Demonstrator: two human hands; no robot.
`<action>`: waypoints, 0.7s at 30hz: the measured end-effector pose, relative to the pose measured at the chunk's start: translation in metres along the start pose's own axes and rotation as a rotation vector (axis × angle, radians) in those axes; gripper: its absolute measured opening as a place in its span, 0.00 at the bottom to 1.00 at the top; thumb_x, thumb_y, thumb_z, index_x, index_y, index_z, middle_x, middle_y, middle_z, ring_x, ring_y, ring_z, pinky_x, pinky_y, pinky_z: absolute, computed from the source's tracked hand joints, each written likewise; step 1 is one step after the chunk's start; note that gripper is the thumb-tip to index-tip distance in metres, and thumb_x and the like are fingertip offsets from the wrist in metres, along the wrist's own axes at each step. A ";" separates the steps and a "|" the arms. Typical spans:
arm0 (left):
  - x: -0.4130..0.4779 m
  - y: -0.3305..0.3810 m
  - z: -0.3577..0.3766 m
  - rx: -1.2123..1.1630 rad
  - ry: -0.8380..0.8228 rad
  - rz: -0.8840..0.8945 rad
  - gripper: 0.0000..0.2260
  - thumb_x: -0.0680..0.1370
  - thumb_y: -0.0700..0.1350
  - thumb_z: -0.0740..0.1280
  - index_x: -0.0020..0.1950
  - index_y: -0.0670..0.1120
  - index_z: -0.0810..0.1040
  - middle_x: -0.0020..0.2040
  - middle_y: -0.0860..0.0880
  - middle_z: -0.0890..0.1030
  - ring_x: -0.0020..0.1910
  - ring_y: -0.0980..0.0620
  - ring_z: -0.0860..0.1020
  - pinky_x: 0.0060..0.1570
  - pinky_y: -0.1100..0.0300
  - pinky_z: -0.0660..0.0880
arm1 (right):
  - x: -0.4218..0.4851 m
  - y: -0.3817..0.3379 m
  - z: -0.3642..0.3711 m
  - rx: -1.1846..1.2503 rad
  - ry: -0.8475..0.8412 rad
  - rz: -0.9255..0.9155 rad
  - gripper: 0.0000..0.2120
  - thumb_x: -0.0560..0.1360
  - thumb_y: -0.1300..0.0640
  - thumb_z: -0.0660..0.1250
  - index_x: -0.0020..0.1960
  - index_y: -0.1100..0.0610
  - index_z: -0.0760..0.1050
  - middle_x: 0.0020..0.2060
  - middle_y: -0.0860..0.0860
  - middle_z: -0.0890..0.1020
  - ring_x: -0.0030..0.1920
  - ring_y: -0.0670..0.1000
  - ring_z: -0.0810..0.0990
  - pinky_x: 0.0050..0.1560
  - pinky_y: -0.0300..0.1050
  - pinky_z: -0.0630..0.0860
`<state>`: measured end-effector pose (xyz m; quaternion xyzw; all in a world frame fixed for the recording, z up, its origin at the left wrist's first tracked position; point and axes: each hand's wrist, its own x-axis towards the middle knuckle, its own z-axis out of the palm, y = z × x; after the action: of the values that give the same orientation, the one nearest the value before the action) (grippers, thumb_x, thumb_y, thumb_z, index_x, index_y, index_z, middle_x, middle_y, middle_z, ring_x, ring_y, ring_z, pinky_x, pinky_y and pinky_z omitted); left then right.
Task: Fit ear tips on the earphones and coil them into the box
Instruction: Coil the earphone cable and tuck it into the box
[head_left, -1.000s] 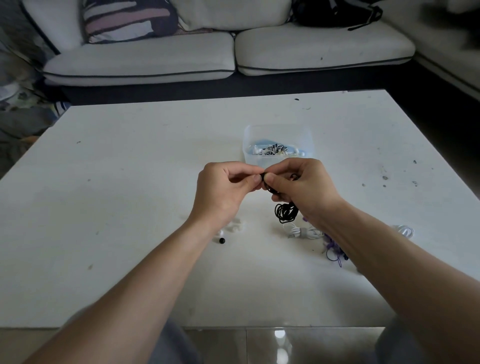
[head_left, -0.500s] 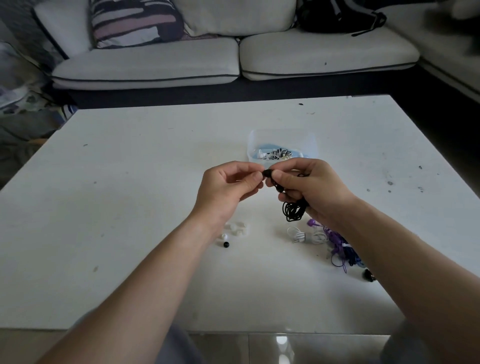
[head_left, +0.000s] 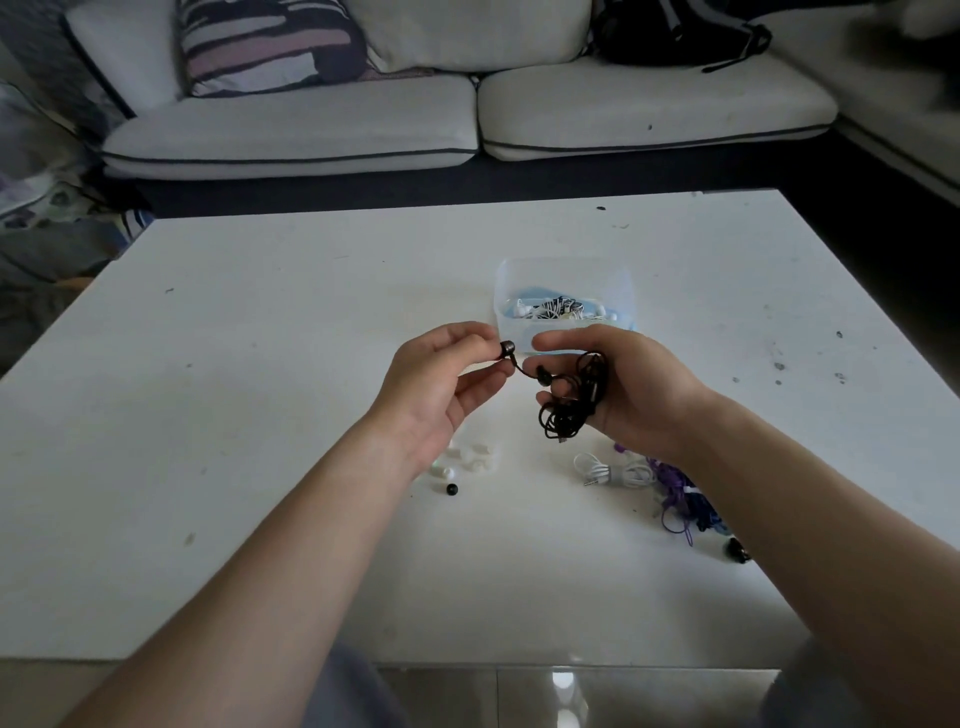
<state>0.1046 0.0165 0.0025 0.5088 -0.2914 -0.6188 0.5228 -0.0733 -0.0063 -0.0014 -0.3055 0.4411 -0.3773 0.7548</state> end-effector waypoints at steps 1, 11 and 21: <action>0.001 0.000 -0.001 -0.003 -0.005 -0.008 0.08 0.76 0.32 0.67 0.42 0.43 0.80 0.38 0.47 0.83 0.39 0.48 0.83 0.40 0.63 0.80 | 0.001 0.001 -0.001 -0.004 0.014 -0.006 0.09 0.79 0.64 0.63 0.56 0.64 0.78 0.44 0.62 0.83 0.29 0.52 0.76 0.46 0.50 0.83; 0.005 -0.014 -0.010 0.168 -0.072 -0.133 0.13 0.76 0.28 0.63 0.51 0.40 0.83 0.44 0.44 0.84 0.42 0.48 0.84 0.43 0.63 0.81 | 0.005 0.009 -0.007 -0.212 0.193 -0.077 0.09 0.77 0.74 0.61 0.51 0.62 0.73 0.42 0.58 0.77 0.34 0.58 0.84 0.43 0.47 0.82; 0.010 -0.012 -0.012 0.127 -0.133 -0.146 0.12 0.77 0.31 0.63 0.49 0.44 0.84 0.43 0.48 0.83 0.41 0.50 0.83 0.44 0.62 0.80 | 0.008 0.009 -0.016 -0.324 0.285 -0.098 0.09 0.76 0.69 0.68 0.49 0.56 0.76 0.45 0.53 0.85 0.44 0.55 0.86 0.41 0.46 0.81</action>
<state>0.1128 0.0121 -0.0151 0.5185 -0.3264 -0.6679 0.4226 -0.0827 -0.0103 -0.0185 -0.3875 0.5827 -0.3773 0.6066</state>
